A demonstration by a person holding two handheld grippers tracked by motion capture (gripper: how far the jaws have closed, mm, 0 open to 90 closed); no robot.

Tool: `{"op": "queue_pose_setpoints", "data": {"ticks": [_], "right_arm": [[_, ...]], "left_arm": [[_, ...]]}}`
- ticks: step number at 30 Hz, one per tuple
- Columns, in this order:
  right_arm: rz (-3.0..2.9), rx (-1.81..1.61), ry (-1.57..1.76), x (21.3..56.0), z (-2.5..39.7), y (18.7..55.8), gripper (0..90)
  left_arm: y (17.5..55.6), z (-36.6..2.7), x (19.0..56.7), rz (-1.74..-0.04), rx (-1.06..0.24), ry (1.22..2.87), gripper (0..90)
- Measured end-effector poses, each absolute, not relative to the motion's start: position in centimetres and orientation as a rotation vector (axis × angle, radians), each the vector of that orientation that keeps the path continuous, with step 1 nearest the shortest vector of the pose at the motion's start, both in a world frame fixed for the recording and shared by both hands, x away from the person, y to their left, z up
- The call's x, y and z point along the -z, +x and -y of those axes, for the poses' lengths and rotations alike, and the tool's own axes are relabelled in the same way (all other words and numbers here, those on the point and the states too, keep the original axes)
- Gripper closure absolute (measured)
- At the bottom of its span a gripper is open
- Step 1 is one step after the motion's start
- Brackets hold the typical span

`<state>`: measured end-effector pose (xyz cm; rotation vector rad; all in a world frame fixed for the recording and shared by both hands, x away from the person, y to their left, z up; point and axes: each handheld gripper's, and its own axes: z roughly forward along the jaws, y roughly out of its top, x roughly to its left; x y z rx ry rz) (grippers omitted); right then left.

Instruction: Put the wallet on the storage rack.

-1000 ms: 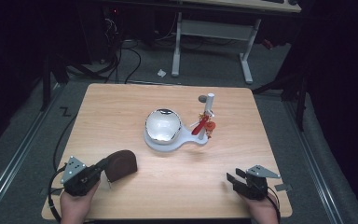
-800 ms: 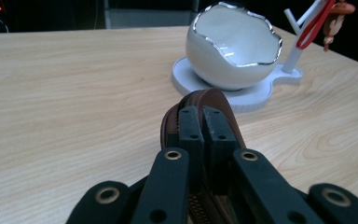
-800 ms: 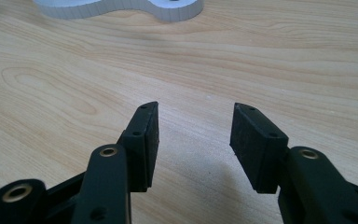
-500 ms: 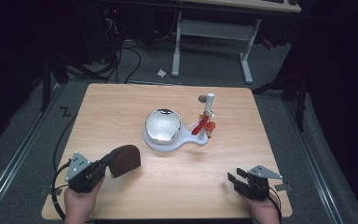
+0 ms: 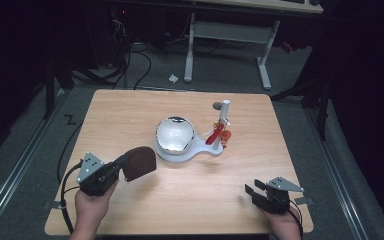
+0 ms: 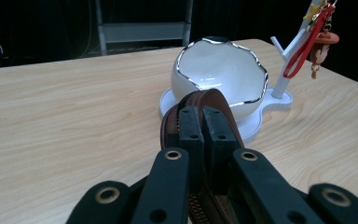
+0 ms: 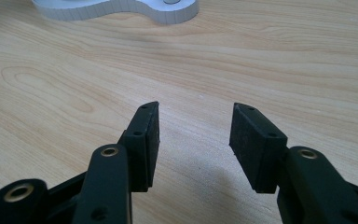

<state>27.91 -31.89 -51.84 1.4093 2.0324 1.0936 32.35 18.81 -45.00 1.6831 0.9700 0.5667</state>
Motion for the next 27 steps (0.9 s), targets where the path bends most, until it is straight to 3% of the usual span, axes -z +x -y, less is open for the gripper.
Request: {"op": "queue_pose_setpoints", "data": {"ticks": [27], "right_arm": [[-2.03,-1.126,1.4,51.7,32.4,28.0,52.7]], "left_arm": [[36.5,-15.1,40.3,-0.943,-0.595,1.687,87.7]]}}
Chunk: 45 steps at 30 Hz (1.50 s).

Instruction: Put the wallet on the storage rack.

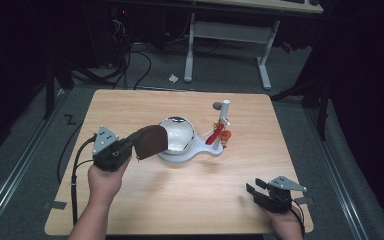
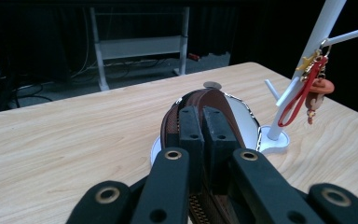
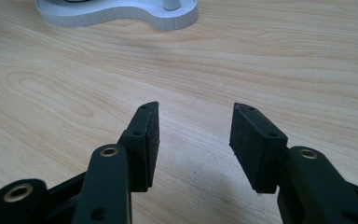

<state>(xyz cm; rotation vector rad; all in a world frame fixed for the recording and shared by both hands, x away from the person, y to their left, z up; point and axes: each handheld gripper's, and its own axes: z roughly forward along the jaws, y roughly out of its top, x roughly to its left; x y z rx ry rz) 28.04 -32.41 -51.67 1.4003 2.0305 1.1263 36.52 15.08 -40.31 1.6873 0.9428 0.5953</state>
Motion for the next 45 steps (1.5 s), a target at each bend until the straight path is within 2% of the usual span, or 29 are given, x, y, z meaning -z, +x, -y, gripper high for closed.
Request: {"op": "queue_pose_setpoints", "data": {"ticks": [26,45], "right_arm": [[-2.047,-1.141,1.392,51.8,32.2,28.1,52.7],[-2.037,-1.138,1.385,51.6,32.4,28.0,53.2]], "left_arm": [[41.9,-11.6,40.2,-1.027,-0.6,1.852,87.6],[43.3,-9.3,40.4,-1.084,-0.622,1.908,87.1]]}}
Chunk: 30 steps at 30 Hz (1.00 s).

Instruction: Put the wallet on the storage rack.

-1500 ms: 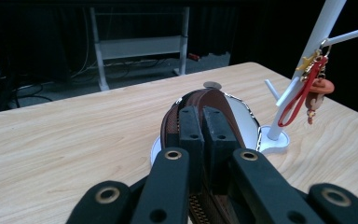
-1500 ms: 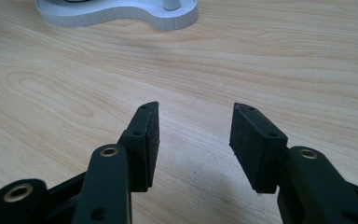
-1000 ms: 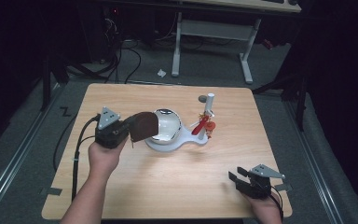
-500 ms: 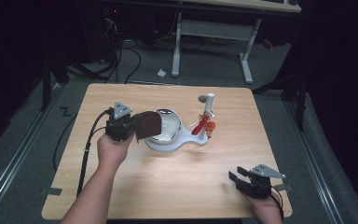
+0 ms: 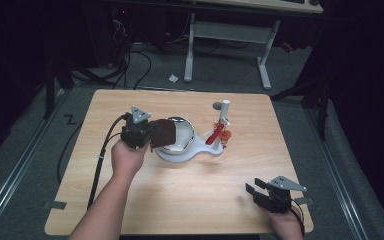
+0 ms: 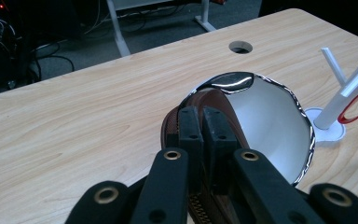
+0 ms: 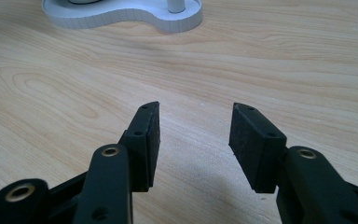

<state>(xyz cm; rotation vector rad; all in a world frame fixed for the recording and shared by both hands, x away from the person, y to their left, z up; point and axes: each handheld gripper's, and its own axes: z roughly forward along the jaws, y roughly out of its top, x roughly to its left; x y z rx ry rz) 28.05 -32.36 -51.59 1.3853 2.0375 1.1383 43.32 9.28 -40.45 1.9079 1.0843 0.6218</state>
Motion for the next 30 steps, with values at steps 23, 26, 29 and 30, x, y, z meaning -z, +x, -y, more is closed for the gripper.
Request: {"op": "queue_pose_setpoints", "data": {"ticks": [23,26,29,30], "right_arm": [[-2.032,-1.143,1.376,51.6,32.4,28.0,53.3],[-2.031,-1.143,1.38,51.6,32.4,28.0,53.3],[-2.03,-1.145,1.38,51.6,32.5,28.0,53.3],[-2.03,-1.145,1.379,51.6,32.5,28.0,53.3]], "left_arm": [[45.2,-7.0,42.0,-1.139,-0.61,1.892,86.7],[45.2,-6.8,42.1,-1.143,-0.618,1.887,86.7],[45.1,-6.8,41.9,-1.143,-0.622,1.883,86.8],[45.0,-6.9,41.8,-1.139,-0.624,1.881,86.8]]}}
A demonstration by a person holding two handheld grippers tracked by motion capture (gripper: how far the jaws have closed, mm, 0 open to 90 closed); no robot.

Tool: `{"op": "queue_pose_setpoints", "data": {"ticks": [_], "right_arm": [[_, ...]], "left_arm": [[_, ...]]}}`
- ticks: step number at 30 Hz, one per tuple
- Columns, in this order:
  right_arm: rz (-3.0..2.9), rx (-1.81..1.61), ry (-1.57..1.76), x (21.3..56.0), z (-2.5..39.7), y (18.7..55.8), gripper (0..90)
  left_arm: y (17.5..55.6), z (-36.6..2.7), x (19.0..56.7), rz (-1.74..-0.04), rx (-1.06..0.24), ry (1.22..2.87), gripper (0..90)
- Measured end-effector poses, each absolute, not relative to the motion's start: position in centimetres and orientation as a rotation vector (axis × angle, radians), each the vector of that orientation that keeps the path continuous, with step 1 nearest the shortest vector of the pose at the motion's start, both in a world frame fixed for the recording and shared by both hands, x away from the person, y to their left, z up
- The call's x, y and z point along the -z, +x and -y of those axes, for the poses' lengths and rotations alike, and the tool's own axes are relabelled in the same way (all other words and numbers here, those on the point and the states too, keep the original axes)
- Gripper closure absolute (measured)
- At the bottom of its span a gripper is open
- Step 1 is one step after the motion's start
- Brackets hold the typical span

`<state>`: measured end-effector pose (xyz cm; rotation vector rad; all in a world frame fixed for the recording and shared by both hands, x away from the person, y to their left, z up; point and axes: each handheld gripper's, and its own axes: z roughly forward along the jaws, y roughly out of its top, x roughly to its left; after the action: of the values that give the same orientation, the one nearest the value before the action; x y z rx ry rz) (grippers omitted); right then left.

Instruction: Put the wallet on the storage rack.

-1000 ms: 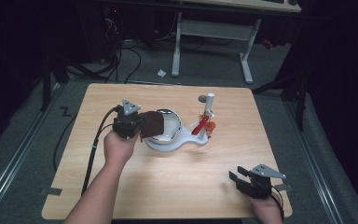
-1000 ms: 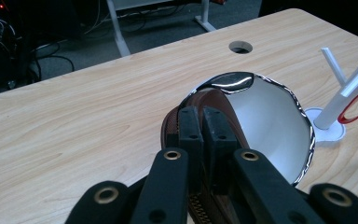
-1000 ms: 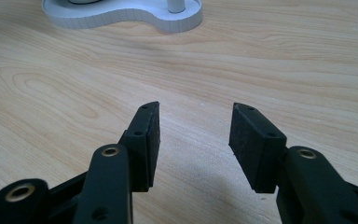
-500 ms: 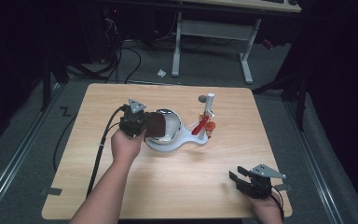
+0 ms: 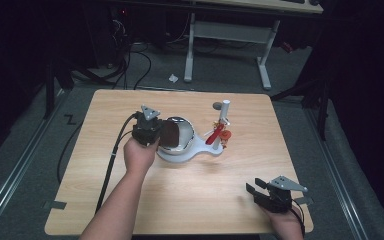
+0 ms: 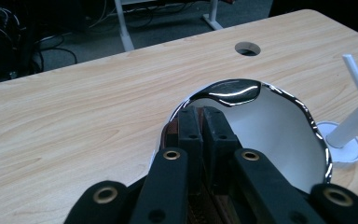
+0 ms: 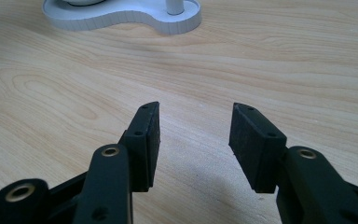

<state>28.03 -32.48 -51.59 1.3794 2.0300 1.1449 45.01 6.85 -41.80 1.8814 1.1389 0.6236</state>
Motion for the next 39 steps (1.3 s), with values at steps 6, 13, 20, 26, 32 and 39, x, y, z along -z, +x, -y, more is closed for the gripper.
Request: {"op": "queue_pose_setpoints", "data": {"ticks": [6,13,20,26,32,39], "right_arm": [[-2.035,-1.144,1.383,51.6,32.4,28.1,53.3],[-2.035,-1.144,1.387,51.7,32.5,28.1,53.2],[-2.038,-1.144,1.38,51.7,32.4,28.1,53.0],[-2.033,-1.145,1.38,51.6,32.4,28.1,52.8],[-2.042,-1.148,1.379,51.6,32.2,28.3,51.9],[-2.051,-1.152,1.396,51.8,32.1,28.6,51.7]], "left_arm": [[45.1,-6.8,42.0,-1.131,-0.613,1.872,84.7],[45.0,-6.7,41.9,-1.107,-0.593,1.851,71.1],[44.8,-7.1,41.5,-1.092,-0.591,1.835,55.9],[43.8,-7.3,40.6,-1.044,-0.587,1.824,48.3],[42.7,-8.5,40.3,-1.031,-0.566,1.827,42.1],[41.1,-10.0,41.1,-1.02,-0.525,1.806,39.2]]}}
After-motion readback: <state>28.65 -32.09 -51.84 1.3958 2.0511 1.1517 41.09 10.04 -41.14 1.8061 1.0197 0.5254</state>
